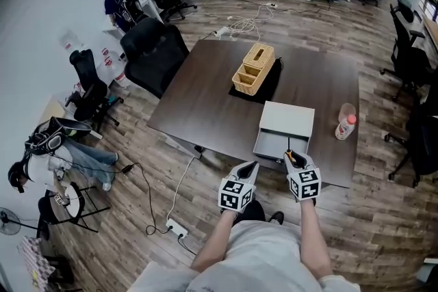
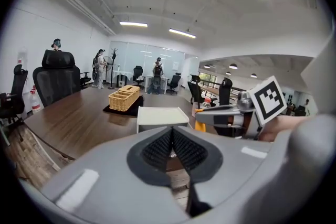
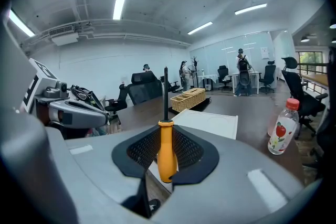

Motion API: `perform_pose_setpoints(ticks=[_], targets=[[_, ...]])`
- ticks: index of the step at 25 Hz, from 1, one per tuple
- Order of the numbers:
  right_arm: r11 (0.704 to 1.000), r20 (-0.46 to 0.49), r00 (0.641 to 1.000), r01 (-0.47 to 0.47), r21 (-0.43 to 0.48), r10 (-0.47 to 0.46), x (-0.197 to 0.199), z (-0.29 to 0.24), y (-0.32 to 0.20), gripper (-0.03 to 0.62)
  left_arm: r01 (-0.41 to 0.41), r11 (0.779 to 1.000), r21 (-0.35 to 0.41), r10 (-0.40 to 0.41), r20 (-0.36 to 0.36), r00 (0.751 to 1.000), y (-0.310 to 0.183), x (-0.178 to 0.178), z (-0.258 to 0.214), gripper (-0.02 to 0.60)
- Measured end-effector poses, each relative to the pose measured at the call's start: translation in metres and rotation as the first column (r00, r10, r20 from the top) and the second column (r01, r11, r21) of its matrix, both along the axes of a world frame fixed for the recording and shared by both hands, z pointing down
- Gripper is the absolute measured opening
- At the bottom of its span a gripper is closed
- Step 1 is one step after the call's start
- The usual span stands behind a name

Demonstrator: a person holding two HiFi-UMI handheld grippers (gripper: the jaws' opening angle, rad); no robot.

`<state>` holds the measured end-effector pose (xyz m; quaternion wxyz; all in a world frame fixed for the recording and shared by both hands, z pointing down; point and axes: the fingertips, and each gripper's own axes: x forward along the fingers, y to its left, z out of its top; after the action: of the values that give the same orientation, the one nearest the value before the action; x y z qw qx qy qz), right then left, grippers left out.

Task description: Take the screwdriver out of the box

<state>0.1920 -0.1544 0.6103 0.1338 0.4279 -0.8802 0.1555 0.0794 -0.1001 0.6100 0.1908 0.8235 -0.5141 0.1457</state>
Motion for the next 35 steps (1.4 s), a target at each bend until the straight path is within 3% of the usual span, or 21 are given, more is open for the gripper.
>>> perform_pose_setpoints(ticks=[7, 35], targets=[[1.000, 0.018, 1.000, 0.009, 0.007, -0.009, -0.006, -0.002, 0.005, 0.069, -0.045, 0.999, -0.015, 0.045, -0.004, 0.999, 0.005, 0.002, 0.001, 0.054], [1.000, 0.015, 1.000, 0.018, 0.001, -0.018, -0.007, 0.001, 0.002, 0.069, -0.005, 1.000, 0.004, 0.005, -0.045, 0.999, -0.009, -0.012, -0.008, 0.054]])
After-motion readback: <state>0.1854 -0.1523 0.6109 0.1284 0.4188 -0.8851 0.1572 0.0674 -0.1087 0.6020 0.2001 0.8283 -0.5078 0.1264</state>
